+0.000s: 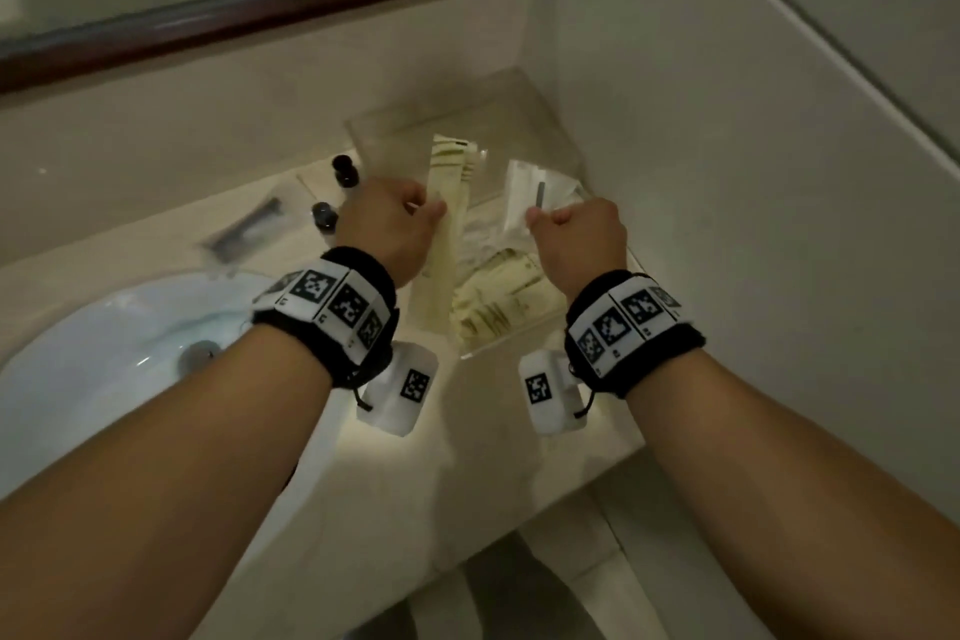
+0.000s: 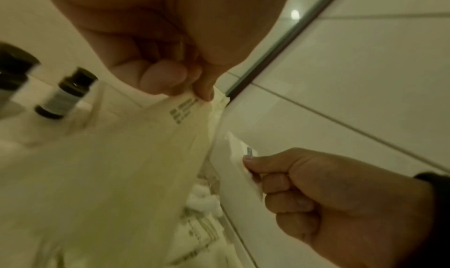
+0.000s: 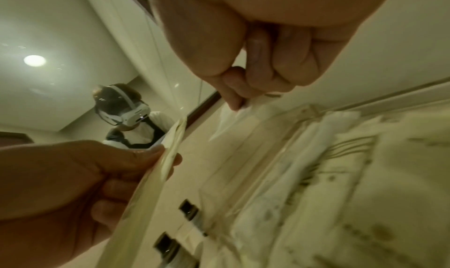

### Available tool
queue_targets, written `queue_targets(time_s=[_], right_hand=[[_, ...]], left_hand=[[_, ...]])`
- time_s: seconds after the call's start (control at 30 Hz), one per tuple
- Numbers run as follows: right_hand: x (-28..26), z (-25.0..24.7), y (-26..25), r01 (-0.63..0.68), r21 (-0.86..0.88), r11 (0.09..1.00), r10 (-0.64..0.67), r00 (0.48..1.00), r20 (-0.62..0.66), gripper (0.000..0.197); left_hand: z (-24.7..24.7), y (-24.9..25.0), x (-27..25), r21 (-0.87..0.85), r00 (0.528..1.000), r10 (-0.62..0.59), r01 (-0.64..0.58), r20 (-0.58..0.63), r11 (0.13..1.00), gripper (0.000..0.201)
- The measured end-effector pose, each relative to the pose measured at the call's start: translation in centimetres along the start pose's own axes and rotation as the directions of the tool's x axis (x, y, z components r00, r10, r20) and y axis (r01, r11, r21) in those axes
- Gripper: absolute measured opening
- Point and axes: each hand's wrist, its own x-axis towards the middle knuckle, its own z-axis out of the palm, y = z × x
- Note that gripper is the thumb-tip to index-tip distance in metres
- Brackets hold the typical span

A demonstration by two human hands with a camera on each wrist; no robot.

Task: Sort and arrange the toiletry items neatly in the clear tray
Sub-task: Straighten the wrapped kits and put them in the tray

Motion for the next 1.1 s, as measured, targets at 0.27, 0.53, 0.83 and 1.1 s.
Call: queue_targets(time_s=[0.27,0.53,0.83,1.1], right_hand=[[4.1,-2.8,6.3,-0.131,-0.058,0.99,0.126,0.989,-0.074,0.035],[6.1,-3.9,9.9,-0.129,-0.278,0.952,0.121,0.992,-0.046,0.039],[6.8,-3.7,9.9,-0.034,-0.445,0.895,0.095,0.989,0.117,0.028],[7.5,-2.4,9.3,0.029,-0.465,0.885,0.087,0.97,0.225,0.019]], left_hand=[[7.3,1.8,2.6,0.191,0.984,-0.019,-0.016,0.177,0.981,0.02],[12.1,1.9,4.5,0.37,0.97,-0.064,-0.027,0.233,0.929,0.028],[12.7,1.8,4.0,0.488,0.978,-0.007,-0.099,0.21,0.867,0.026],[12.2,1.0,4.1,0.471,0.985,-0.018,-0.065,0.169,0.88,0.018]])
